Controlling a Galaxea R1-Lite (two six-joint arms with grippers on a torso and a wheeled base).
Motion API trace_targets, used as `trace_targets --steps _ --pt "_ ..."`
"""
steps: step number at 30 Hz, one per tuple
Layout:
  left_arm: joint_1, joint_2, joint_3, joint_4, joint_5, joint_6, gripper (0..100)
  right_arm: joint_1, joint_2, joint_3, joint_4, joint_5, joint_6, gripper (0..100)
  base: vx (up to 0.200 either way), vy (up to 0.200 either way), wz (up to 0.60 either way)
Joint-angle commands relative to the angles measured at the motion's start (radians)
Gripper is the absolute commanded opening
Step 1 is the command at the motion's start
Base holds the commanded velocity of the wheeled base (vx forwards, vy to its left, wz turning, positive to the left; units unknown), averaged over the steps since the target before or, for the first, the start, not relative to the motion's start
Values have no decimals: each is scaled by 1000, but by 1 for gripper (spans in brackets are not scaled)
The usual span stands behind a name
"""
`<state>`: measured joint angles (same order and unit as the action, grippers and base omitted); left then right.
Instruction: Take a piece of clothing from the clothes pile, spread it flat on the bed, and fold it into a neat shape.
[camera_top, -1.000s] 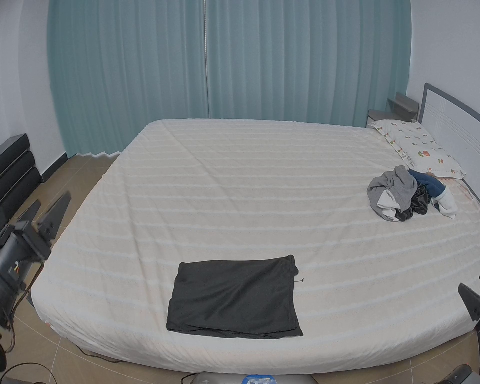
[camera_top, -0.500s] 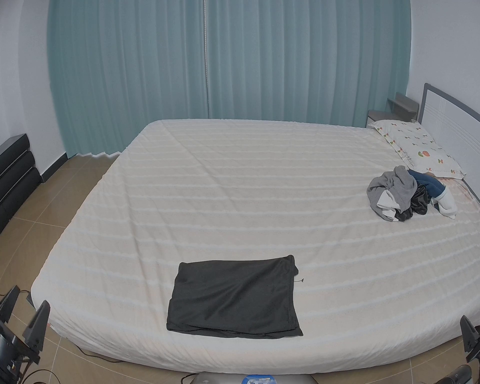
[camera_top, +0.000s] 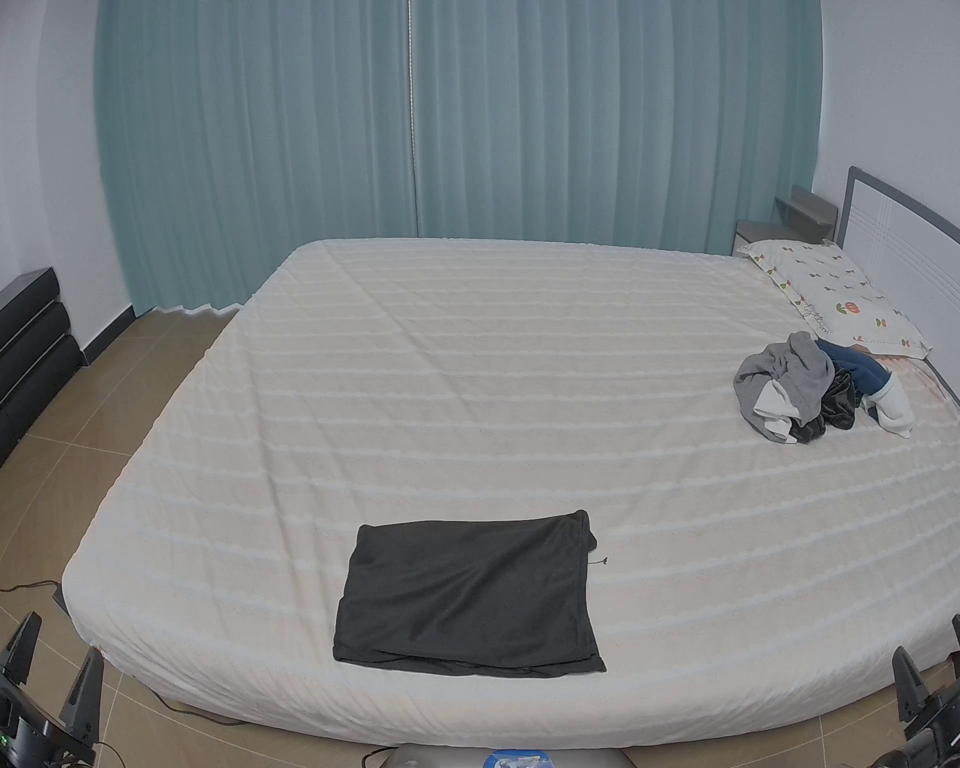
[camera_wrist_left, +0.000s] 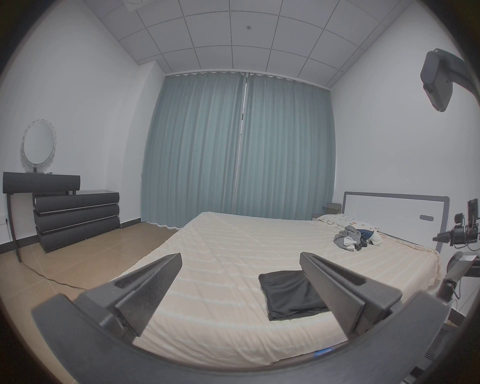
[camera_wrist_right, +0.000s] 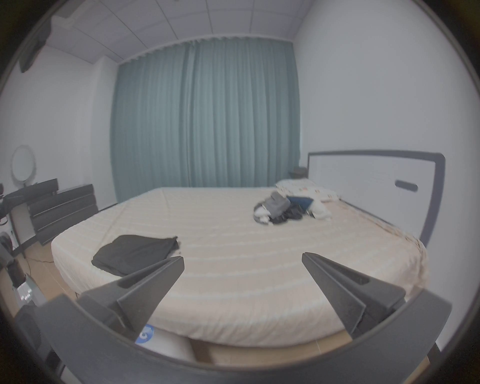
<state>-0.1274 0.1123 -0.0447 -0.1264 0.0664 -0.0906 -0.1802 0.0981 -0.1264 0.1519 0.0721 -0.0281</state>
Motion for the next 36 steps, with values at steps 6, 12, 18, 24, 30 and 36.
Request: trace_targets --steps 6,12,18,24,30,36 --pt "0 -8 42 14 16 6 100 54 3 113 -172 279 -76 100 0 0 0" --pt "0 -8 42 62 6 26 100 219 -24 94 -126 275 -84 100 0 0 0" --pt "0 -8 42 63 6 26 100 162 -60 93 -126 239 -81 100 0 0 0" --pt "0 -10 45 73 -7 22 100 173 -97 97 -135 224 -75 100 0 0 0" --pt "0 -10 43 97 -5 11 100 173 -97 99 -135 189 -29 100 0 0 0" --pt "0 -6 43 99 -5 8 100 173 -98 97 -135 170 25 100 0 0 0"
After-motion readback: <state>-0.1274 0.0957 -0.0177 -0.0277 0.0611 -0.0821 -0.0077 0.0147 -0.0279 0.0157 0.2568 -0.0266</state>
